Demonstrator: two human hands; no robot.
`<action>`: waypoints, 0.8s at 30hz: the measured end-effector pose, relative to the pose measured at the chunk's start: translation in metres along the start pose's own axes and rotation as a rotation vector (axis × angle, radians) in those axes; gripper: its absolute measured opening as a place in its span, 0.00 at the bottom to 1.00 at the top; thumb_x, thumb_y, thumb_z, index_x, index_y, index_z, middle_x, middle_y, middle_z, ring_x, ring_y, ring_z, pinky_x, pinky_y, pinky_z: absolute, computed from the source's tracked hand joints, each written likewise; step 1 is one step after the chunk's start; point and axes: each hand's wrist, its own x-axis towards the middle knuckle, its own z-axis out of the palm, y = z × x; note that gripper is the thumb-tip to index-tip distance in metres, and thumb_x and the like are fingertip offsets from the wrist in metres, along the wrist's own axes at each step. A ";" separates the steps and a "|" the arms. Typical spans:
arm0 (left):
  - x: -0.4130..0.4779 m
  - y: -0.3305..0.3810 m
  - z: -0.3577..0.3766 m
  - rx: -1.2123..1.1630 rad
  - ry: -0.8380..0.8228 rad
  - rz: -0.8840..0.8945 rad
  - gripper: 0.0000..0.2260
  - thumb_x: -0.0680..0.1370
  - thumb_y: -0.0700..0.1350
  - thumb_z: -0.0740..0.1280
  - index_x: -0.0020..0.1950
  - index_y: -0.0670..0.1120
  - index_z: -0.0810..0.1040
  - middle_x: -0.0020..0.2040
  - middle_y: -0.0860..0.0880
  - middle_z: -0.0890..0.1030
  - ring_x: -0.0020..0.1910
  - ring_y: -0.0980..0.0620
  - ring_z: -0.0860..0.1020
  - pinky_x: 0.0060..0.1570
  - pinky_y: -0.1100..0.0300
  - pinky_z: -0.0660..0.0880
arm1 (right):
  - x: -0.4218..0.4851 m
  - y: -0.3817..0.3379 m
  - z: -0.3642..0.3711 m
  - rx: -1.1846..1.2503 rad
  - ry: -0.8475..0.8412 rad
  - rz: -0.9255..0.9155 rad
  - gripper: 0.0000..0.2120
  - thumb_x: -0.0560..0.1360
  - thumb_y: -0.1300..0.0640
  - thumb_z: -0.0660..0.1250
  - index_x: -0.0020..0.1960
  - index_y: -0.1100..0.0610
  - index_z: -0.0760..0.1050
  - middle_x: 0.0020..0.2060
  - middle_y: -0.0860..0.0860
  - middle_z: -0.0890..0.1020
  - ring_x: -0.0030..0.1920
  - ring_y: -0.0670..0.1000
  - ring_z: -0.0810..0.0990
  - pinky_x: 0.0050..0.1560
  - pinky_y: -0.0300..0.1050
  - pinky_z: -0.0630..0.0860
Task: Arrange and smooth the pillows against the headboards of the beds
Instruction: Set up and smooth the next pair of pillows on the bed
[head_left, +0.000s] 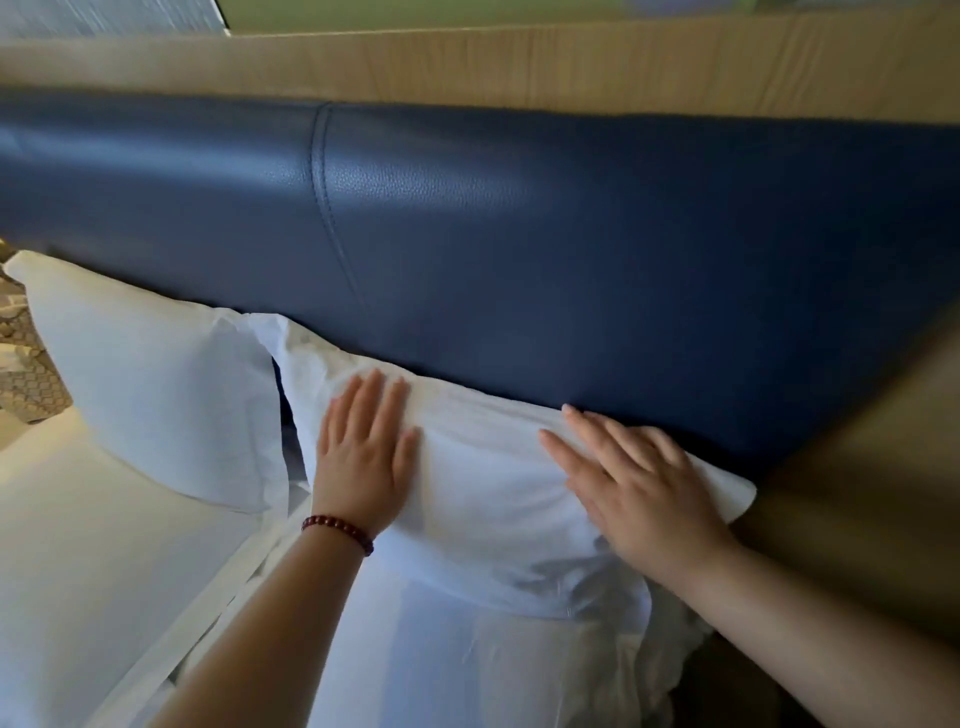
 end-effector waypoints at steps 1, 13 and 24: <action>-0.002 0.005 -0.004 -0.049 0.064 -0.095 0.26 0.82 0.56 0.47 0.74 0.42 0.65 0.75 0.41 0.64 0.76 0.41 0.59 0.73 0.42 0.57 | -0.005 -0.004 -0.004 0.020 0.058 0.051 0.24 0.76 0.57 0.66 0.72 0.53 0.71 0.71 0.56 0.71 0.68 0.57 0.74 0.62 0.56 0.69; -0.034 0.062 0.033 -0.351 0.319 -0.470 0.27 0.82 0.53 0.45 0.79 0.43 0.51 0.79 0.45 0.49 0.78 0.49 0.45 0.76 0.51 0.41 | -0.006 -0.050 0.013 -0.071 -0.017 -0.148 0.28 0.81 0.47 0.56 0.78 0.56 0.58 0.78 0.54 0.58 0.78 0.55 0.54 0.75 0.58 0.53; -0.065 0.069 0.077 -0.750 0.344 -0.872 0.26 0.81 0.53 0.43 0.79 0.50 0.46 0.80 0.51 0.44 0.77 0.58 0.42 0.74 0.62 0.38 | 0.006 -0.040 0.039 -0.196 -0.103 -0.447 0.29 0.81 0.48 0.57 0.79 0.52 0.54 0.79 0.53 0.54 0.78 0.55 0.51 0.76 0.57 0.44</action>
